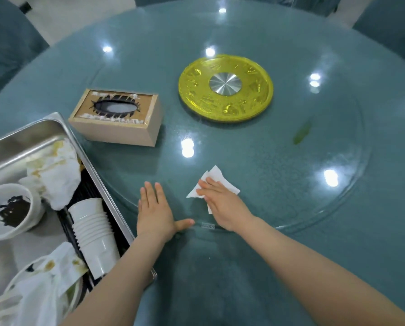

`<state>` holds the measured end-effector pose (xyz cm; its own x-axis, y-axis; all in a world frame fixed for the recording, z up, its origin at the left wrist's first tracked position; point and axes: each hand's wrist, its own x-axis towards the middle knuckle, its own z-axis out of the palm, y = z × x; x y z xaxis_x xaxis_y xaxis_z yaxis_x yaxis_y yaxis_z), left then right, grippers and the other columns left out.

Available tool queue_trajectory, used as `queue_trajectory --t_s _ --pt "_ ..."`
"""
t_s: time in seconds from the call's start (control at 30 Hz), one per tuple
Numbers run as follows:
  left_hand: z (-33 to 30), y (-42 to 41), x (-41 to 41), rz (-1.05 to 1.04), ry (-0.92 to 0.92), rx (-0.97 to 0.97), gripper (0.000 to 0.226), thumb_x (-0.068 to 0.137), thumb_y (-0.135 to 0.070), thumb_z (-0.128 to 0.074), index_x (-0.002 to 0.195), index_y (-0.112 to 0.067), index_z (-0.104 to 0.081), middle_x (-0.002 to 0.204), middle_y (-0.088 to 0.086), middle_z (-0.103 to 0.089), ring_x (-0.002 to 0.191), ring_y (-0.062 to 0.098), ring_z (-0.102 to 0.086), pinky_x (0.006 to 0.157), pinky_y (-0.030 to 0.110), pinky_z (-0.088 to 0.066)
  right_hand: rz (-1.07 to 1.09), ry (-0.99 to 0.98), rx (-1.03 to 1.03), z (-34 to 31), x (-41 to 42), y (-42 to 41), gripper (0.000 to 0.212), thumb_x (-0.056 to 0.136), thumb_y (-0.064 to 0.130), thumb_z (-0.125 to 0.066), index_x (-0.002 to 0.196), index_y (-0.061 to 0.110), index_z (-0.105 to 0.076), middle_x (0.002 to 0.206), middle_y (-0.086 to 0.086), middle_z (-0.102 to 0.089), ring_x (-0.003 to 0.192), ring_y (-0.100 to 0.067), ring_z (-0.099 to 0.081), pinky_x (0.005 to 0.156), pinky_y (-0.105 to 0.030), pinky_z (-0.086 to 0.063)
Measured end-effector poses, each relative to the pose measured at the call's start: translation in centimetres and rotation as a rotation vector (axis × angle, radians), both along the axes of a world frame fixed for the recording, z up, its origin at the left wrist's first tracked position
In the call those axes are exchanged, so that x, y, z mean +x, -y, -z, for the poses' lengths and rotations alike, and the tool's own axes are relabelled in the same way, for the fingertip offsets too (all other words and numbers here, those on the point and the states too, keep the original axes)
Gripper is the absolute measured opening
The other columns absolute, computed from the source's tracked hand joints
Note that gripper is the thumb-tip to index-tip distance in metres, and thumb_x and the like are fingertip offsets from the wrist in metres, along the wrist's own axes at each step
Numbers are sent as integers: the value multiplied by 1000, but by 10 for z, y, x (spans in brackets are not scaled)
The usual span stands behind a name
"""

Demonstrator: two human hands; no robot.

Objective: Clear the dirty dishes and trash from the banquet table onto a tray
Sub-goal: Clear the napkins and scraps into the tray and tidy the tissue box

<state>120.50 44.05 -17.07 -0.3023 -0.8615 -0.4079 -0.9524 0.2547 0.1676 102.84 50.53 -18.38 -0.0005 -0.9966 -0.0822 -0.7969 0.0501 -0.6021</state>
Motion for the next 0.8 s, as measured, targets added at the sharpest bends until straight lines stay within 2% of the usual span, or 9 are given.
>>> queue_trajectory --t_s 0.1,0.17,0.37,0.43,0.53,0.6,0.67,0.73,0.8 --pt "-2 -12 -6 11 31 -37 139 60 -88 -50 148 -3 17 157 19 19 146 32 14 118 39 2 0 8 31 -4 -8 -14 37 103 14 -32 135 13 -51 154 2 -31 146 -12 -16 114 -14 -3" --pt "-4 -16 -11 -3 0 -26 135 63 -86 -51 150 -5 13 158 17 15 147 31 11 118 38 1 31 15 44 -6 -16 -21 38 103 15 -32 137 13 -49 154 3 -30 146 -12 -16 114 -15 -5" --pt "-24 1 -19 -82 -212 109 97 74 -51 -71 147 -8 -24 152 15 -21 138 35 -21 110 38 -24 260 62 28 -8 -29 -41 43 103 10 -32 145 8 -34 156 -3 -23 147 -16 -11 111 -9 1" --pt "-26 7 -12 -64 -147 69 100 77 -47 -71 150 -7 -16 157 16 -11 143 35 -14 114 38 -19 396 89 15 -6 -28 -39 44 103 10 -30 146 5 -31 157 -6 -22 147 -19 -9 111 -11 1" --pt "-21 10 -2 9 -52 102 107 79 -50 -69 154 -16 0 161 9 9 147 35 4 119 41 -10 539 71 16 -12 -22 -24 40 102 10 -30 140 1 -39 148 -10 -38 142 -26 -22 114 -31 -19" --pt "-17 4 -4 37 -67 154 110 77 -53 -69 154 -21 3 161 6 13 147 35 6 119 43 -11 533 54 1 -18 -12 -11 32 97 4 -35 126 -2 -48 129 -17 -50 124 -31 -40 101 -39 -33" --pt "-14 -3 -10 51 -87 188 112 76 -54 -69 153 -21 5 160 5 15 147 35 8 118 44 -12 445 29 18 -21 6 3 26 96 4 -38 118 0 -50 120 -17 -52 113 -33 -45 92 -42 -39" --pt "-12 -5 -14 61 -90 214 112 76 -52 -70 153 -22 6 160 4 16 147 34 8 118 44 -14 326 -38 57 -17 24 15 30 100 13 -33 126 2 -46 133 -16 -45 124 -33 -39 102 -43 -34" --pt "-12 -3 -15 66 -84 233 111 77 -48 -69 153 -22 6 160 3 16 147 34 8 117 43 -16 179 -172 66 -12 31 17 38 102 14 -31 137 2 -38 150 -13 -31 140 -30 -22 116 -40 -16"
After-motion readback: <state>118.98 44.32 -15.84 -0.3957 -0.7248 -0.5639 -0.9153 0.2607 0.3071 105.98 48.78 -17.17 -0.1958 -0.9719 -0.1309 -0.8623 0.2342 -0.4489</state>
